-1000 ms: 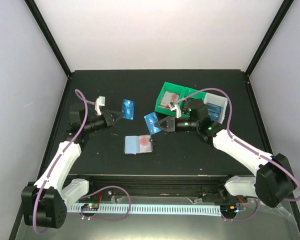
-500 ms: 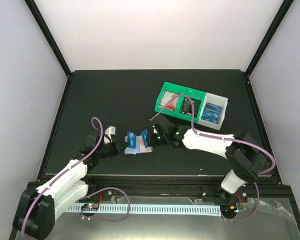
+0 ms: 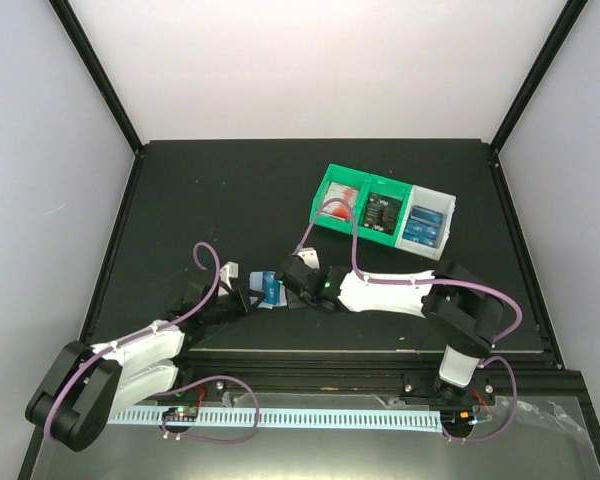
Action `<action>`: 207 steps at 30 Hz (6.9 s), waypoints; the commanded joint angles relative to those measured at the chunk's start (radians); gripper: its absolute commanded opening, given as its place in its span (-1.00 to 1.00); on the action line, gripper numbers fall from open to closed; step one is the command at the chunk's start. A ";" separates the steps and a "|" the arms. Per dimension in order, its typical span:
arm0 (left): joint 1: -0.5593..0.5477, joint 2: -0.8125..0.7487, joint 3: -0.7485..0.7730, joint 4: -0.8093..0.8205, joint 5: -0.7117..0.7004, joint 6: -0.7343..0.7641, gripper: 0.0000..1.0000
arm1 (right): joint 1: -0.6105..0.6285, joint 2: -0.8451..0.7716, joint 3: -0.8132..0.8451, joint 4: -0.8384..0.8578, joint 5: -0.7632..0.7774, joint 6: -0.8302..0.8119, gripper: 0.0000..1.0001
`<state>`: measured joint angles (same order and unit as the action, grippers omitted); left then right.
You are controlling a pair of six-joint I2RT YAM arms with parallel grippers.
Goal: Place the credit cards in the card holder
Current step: Insert the credit card into the card holder.
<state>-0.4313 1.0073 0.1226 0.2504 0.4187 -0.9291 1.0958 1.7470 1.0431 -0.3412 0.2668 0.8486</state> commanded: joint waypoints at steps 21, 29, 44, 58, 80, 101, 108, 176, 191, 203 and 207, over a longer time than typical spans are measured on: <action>-0.064 0.176 -0.069 0.309 -0.099 -0.309 -0.97 | 0.012 0.035 0.021 -0.054 0.109 0.067 -0.98; -0.095 0.041 -0.125 0.229 -0.228 -0.269 -0.97 | 0.012 0.030 -0.004 -0.030 0.106 0.073 -0.98; -0.097 0.145 -0.103 0.370 -0.182 -0.253 -0.97 | 0.012 0.031 -0.017 -0.022 0.093 0.071 -0.98; -0.138 0.418 -0.120 0.693 -0.143 -0.336 -0.97 | 0.012 -0.032 -0.026 -0.068 0.162 0.088 -0.98; -0.160 0.164 -0.084 0.442 -0.210 -0.260 -0.97 | 0.010 -0.058 -0.038 -0.119 0.229 0.089 -0.98; -0.162 0.355 -0.059 0.618 -0.134 -0.276 -0.97 | -0.004 -0.043 -0.070 -0.059 0.167 0.087 -0.98; -0.164 0.393 -0.072 0.691 -0.122 -0.304 -0.97 | -0.009 -0.043 -0.077 -0.065 0.170 0.090 -0.98; -0.223 0.520 0.011 0.581 -0.145 -0.353 -0.93 | -0.011 -0.041 -0.089 -0.061 0.146 0.093 -0.98; -0.234 0.450 0.130 0.288 -0.117 -0.192 -0.39 | -0.012 -0.070 -0.110 -0.050 0.150 0.095 -0.98; -0.239 0.319 0.191 0.011 -0.171 -0.084 0.19 | -0.017 -0.084 -0.125 -0.022 0.127 0.092 -0.98; -0.248 0.321 0.279 -0.119 -0.201 -0.002 0.19 | -0.023 -0.089 -0.135 -0.003 0.108 0.085 -0.98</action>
<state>-0.6640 1.3350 0.3195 0.3080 0.2764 -1.0279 1.0821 1.6714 0.9360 -0.3580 0.4007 0.9253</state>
